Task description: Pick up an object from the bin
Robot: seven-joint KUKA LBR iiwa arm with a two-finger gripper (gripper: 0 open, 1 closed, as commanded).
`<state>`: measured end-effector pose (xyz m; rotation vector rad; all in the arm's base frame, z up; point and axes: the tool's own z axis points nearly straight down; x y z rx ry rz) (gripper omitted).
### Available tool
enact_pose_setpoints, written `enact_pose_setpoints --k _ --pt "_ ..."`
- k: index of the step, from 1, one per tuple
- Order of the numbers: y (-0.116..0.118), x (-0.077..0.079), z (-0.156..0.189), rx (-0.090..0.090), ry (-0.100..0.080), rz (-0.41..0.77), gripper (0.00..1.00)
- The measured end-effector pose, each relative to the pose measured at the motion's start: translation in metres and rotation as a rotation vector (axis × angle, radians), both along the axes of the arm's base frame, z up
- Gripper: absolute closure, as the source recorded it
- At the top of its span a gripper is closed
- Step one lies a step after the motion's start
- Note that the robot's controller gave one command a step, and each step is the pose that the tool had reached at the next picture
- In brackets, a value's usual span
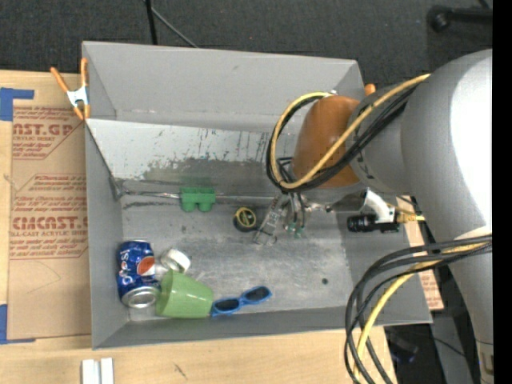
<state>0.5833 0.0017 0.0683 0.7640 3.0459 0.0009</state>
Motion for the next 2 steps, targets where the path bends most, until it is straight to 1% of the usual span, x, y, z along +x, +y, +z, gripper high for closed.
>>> enact_pose_setpoints --k 1,2 --pt "0.001 0.000 0.014 0.001 -0.001 0.001 1.00" --pt "0.001 0.002 0.087 0.000 -0.006 0.003 1.00"
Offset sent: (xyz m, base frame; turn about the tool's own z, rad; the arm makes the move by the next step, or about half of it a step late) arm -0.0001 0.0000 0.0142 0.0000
